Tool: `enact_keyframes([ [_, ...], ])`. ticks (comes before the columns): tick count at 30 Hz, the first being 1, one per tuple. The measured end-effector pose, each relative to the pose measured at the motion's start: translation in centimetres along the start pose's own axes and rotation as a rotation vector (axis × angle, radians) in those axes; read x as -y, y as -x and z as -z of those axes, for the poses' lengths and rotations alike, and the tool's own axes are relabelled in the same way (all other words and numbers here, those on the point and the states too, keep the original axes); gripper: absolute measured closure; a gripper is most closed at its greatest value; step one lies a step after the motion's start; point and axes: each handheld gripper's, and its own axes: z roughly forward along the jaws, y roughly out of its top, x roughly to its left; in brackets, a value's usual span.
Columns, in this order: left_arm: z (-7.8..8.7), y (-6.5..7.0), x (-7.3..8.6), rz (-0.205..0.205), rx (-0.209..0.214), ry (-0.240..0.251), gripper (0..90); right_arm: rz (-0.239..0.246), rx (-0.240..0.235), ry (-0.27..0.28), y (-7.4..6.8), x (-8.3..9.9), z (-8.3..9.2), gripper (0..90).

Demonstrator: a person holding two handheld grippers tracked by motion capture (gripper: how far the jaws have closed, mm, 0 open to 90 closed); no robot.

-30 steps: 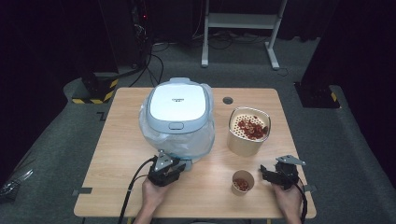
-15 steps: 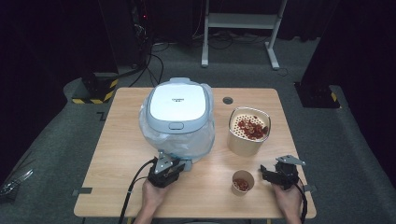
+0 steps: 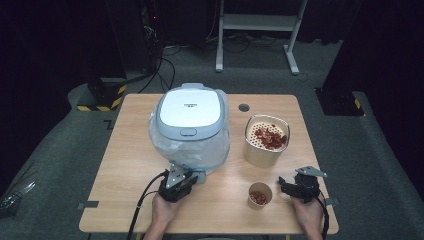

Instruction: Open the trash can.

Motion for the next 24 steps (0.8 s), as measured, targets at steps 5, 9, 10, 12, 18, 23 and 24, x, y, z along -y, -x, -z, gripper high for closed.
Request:
enact_keyframes([
  [5, -0.07, 0.1, 0.07, -0.003, -0.003, 0.0, 68.6, 0.006, -0.004, 0.002, 0.01, -0.01, -0.01, 21.4],
  [9, -0.11, 0.14, 0.13, -0.007, -0.01, -0.004, 68.7, 0.006, -0.005, 0.002, 0.0, -0.01, -0.01, 21.4],
  [10, -0.16, 0.18, 0.11, -0.006, -0.011, -0.008, 68.7, 0.006, -0.006, 0.002, 0.0, -0.01, -0.02, 21.4],
  [12, -0.17, 0.17, 0.1, -0.013, -0.013, -0.014, 68.7, 0.005, -0.005, 0.002, 0.0, -0.01, -0.01, 21.4],
  [18, -0.45, 0.47, 0.14, -0.027, -0.029, -0.038, 68.7, 0.008, -0.008, 0.0, 0.01, -0.03, -0.01, 21.5],
  [23, -0.63, 0.6, 0.07, -0.045, -0.042, -0.061, 68.6, 0.009, -0.008, 0.0, 0.01, -0.03, -0.01, 21.6],
  [24, -0.64, 0.56, 0.07, -0.043, -0.039, -0.061, 68.6, 0.009, -0.008, 0.0, 0.0, -0.03, -0.01, 21.7],
])
